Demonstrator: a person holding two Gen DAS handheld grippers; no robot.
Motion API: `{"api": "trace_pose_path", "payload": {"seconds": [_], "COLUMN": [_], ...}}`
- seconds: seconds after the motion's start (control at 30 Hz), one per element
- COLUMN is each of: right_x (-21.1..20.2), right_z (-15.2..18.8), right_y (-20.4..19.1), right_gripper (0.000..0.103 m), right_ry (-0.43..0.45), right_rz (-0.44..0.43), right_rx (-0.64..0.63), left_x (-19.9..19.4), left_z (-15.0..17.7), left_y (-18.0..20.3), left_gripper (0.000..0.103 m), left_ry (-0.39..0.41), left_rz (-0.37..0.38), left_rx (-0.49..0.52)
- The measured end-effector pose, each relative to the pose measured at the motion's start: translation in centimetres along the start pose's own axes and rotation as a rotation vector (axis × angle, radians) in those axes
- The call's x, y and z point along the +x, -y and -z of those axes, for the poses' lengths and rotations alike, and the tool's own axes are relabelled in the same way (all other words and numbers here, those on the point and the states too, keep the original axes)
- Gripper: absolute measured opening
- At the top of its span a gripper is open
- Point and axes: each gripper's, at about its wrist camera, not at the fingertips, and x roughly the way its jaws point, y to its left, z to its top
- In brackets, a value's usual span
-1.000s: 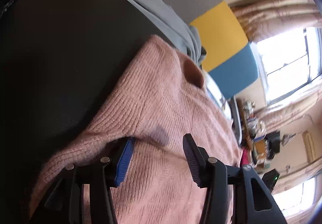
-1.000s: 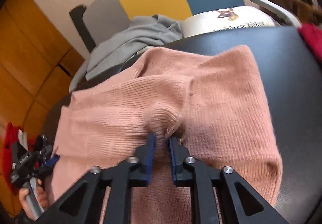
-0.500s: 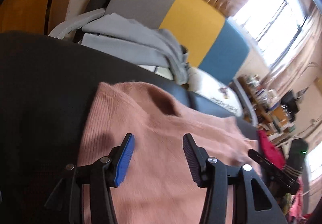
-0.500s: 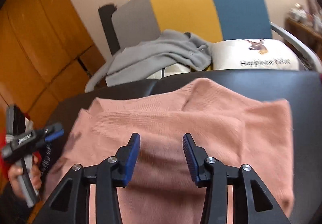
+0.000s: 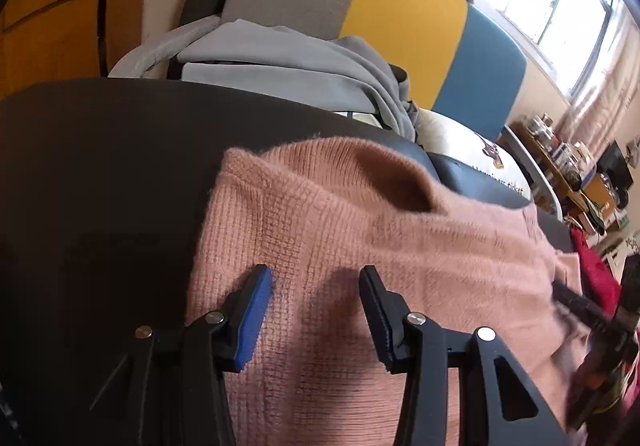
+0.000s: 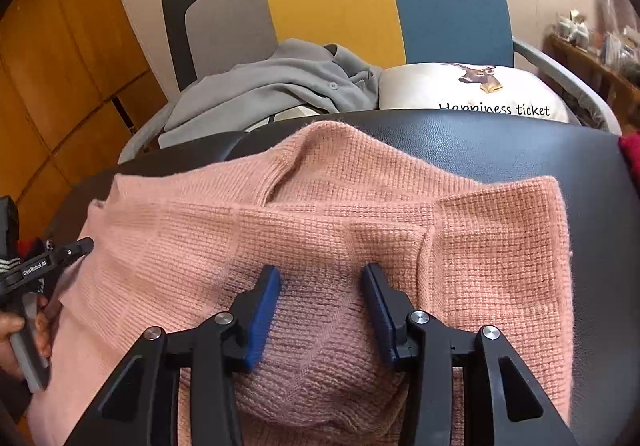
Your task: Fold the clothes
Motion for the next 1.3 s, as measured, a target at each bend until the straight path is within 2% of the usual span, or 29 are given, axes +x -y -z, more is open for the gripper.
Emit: {"api": "trace_pose_path", "payload": {"seconds": [0.07, 0.13, 0.27, 0.37, 0.7, 0.8, 0.83, 0.9, 0.97, 1.03, 1.1, 1.17, 1.23, 1.3], "right_x": [0.0, 0.2, 0.5, 0.5, 0.8, 0.9, 0.9, 0.2, -1.8, -5.4, -8.9, -12.2, -15.2, -18.1], "right_z": [0.0, -0.1, -0.1, -0.1, -0.1, -0.3, -0.4, -0.8, -0.8, 0.1, 2.1, 4.7, 8.1, 11.5], "right_y": [-0.2, -0.6, -1.4, -1.1, -1.1, -1.0, -1.1, -1.0, -1.0, -0.9, 0.0, 1.7, 4.0, 6.4], "right_gripper": [0.056, 0.063, 0.07, 0.071, 0.074, 0.078, 0.084, 0.085, 0.085, 0.085, 0.087, 0.099, 0.103, 0.103], "right_ry": [-0.002, -0.006, -0.012, -0.01, -0.004, -0.009, -0.015, -0.038, -0.058, -0.028, -0.032, -0.052, -0.059, -0.062], "right_rz": [-0.013, -0.018, -0.004, -0.024, -0.033, -0.047, -0.064, -0.084, -0.1, -0.139, -0.223, -0.319, -0.33, -0.317], "right_rx": [-0.011, -0.029, -0.066, -0.054, -0.052, -0.05, -0.053, -0.042, -0.032, -0.035, 0.01, 0.099, 0.192, 0.278], "left_x": [-0.6, -0.8, 0.8, 3.8, 4.8, 2.6, 1.7, -0.1, -3.0, -6.1, -8.8, -11.2, -13.3, -15.1], "left_z": [-0.4, -0.7, -0.9, -0.5, -0.3, 0.2, 0.3, 0.7, 2.0, 3.7, 6.0, 8.4, 10.7, 12.7], "left_y": [1.8, 4.8, 9.3, 9.6, 8.8, 9.3, 9.5, 9.9, 8.9, 7.5, 5.4, 2.9, 0.5, -1.7], "left_gripper": [0.046, 0.046, 0.047, 0.047, 0.047, 0.047, 0.046, 0.046, 0.047, 0.047, 0.048, 0.048, 0.048, 0.048], "left_ry": [0.019, 0.037, 0.023, -0.048, -0.026, -0.013, -0.007, 0.004, 0.017, 0.03, 0.023, 0.006, -0.009, -0.018], "left_rz": [0.068, 0.13, 0.161, 0.149, 0.177, 0.146, 0.136, 0.117, 0.123, 0.135, 0.126, 0.097, 0.065, 0.03], "left_rx": [0.017, 0.103, 0.245, 0.25, 0.225, 0.231, 0.232, 0.232, 0.213, 0.189, 0.165, 0.142, 0.121, 0.101]}}
